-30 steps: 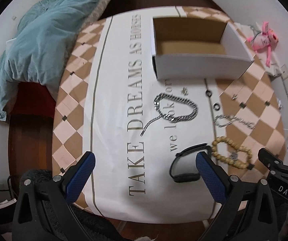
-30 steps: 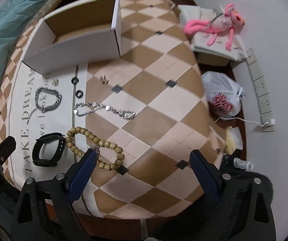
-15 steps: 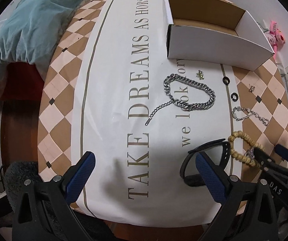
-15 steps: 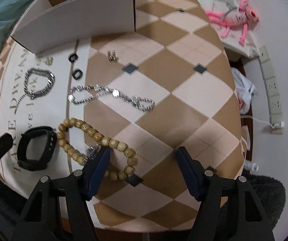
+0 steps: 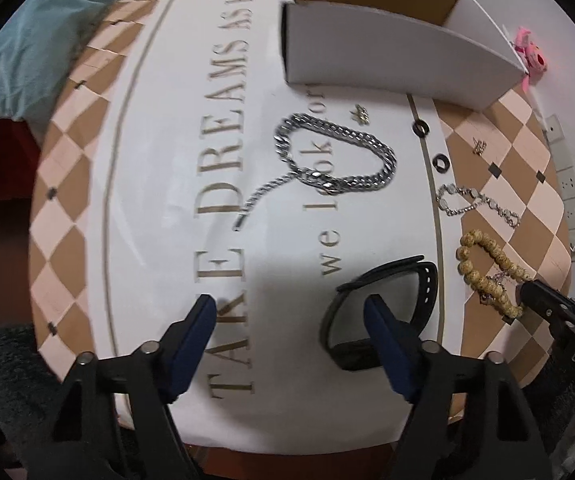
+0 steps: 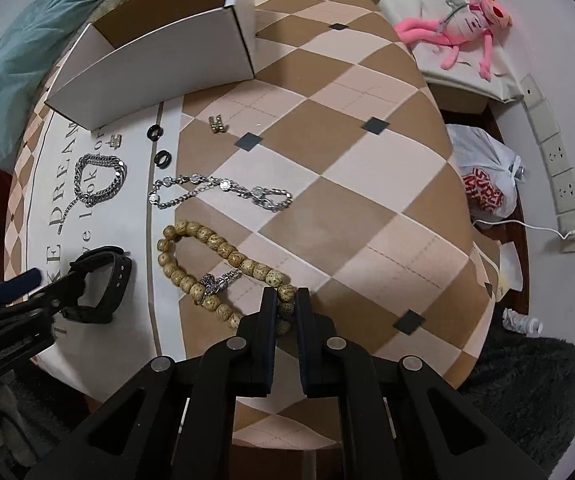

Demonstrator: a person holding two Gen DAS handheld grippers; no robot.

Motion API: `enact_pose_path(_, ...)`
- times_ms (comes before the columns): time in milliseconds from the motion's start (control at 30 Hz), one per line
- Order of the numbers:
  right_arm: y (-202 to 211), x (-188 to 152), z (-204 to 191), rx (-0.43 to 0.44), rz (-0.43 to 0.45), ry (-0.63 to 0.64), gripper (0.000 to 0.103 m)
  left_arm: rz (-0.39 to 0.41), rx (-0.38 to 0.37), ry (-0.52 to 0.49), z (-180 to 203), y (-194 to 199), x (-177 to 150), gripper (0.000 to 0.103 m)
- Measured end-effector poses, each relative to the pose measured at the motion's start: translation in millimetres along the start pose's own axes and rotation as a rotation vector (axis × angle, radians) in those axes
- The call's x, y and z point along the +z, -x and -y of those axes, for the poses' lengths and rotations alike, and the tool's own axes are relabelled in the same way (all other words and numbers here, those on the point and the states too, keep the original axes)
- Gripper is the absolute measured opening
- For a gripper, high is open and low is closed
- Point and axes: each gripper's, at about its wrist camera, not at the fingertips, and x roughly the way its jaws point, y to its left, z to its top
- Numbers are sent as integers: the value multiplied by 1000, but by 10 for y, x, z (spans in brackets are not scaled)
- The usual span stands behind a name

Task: Organize jewelry
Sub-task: 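Grasp the black watch band with the left tool while the right grasps the wooden bead bracelet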

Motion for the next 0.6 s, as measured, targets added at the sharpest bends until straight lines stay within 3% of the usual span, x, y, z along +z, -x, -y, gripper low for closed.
enact_pose_path(167, -61, 75, -50, -6, -24, 22, 10, 20, 13, -57, 112, -65, -1, 43)
enact_pose_path(333, -132, 165, -88, -49, -21, 48, 10, 53, 7, -96, 172, -35, -20, 10)
enact_pose_path(600, -109, 168, -210, -74, 5, 36, 9, 77, 4, -86, 29, 39, 22, 4)
